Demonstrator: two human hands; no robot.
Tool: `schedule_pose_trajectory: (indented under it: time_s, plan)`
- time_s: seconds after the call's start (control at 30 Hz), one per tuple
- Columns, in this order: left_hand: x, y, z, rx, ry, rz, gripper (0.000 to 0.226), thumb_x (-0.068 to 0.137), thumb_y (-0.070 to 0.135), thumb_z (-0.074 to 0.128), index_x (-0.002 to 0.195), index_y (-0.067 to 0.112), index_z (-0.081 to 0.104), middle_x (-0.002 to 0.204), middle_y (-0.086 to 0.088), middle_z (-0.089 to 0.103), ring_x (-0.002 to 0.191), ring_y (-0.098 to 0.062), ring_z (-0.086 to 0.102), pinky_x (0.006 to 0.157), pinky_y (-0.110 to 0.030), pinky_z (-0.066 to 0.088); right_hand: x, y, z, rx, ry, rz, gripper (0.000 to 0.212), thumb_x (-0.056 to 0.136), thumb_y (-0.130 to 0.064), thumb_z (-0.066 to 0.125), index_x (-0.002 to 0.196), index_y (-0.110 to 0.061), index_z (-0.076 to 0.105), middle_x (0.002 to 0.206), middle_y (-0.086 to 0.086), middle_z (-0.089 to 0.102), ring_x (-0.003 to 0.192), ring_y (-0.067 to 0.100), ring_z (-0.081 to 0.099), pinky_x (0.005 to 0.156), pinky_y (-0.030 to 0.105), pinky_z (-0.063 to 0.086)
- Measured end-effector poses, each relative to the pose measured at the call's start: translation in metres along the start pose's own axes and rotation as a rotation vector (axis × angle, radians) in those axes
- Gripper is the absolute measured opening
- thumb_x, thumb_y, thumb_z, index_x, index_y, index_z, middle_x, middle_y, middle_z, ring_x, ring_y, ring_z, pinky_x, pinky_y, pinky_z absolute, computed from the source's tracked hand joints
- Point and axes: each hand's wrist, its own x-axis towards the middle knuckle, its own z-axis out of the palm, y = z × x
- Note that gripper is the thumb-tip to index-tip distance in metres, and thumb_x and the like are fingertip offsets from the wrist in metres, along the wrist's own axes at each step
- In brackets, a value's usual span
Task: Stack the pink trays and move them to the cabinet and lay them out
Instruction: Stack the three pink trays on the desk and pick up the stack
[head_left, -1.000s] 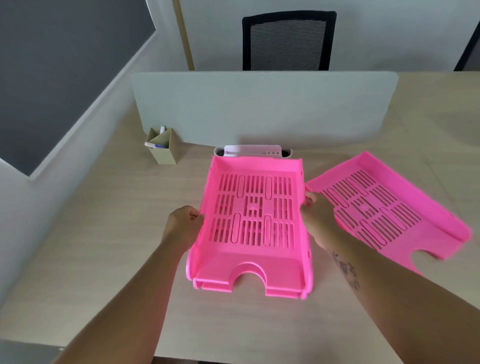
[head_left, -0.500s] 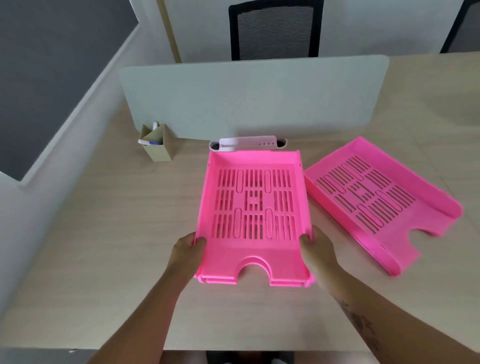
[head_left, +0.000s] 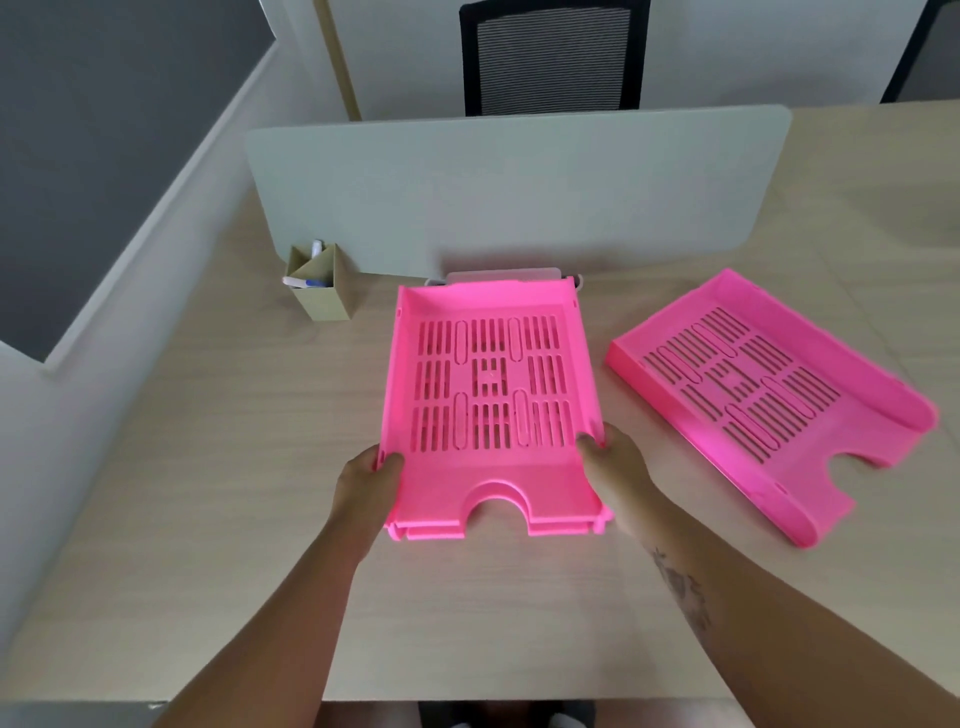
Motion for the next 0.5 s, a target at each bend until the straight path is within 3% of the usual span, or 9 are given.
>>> schedule_pose_trajectory:
  time_s: [0.1,0.2,0.33,0.5]
  plan:
    - [0.0,-0.005,-0.008,-0.008,-0.001,0.03,0.015,0.096,0.017,0.05,0.097,0.026,0.061,0.094,-0.004,0.071,0.088,-0.021,0.067,0.066,-0.033,0.057,-0.007,0.003,0.009,0.043,-0.013,-0.053,0.037,0.1,-0.023,0.052,0.136,-0.014,0.051,0.093,-0.001,0.063,0.083,0.023,0.067,0.063,0.029,0.056]
    - [-0.011,-0.021,-0.007,-0.008,0.012,0.053,0.02,0.095,0.013,0.049,0.107,0.021,0.063,0.093,-0.004,0.071,0.086,-0.02,0.067,0.058,-0.025,0.053,-0.025,0.025,0.016,0.085,0.018,-0.074,0.041,0.099,-0.013,0.049,0.14,-0.014,0.047,0.094,0.001,0.065,0.075,0.015,0.066,0.052,0.02,0.054]
    - [-0.016,-0.034,-0.002,-0.028,0.027,0.06,0.019,0.098,0.014,0.049,0.109,0.022,0.062,0.09,-0.004,0.071,0.079,-0.014,0.066,0.052,-0.017,0.05,-0.029,0.045,0.025,0.068,0.067,-0.077,0.04,0.102,-0.013,0.043,0.142,-0.011,0.045,0.09,0.001,0.064,0.076,0.018,0.065,0.057,0.025,0.052]
    - [-0.002,-0.035,-0.005,-0.05,0.025,0.073,0.018,0.099,0.015,0.049,0.109,0.023,0.06,0.089,-0.004,0.07,0.079,-0.012,0.065,0.055,-0.019,0.05,-0.021,0.043,0.034,0.089,0.104,-0.067,0.04,0.103,-0.014,0.041,0.143,-0.013,0.044,0.093,0.005,0.065,0.081,0.023,0.067,0.059,0.028,0.053]
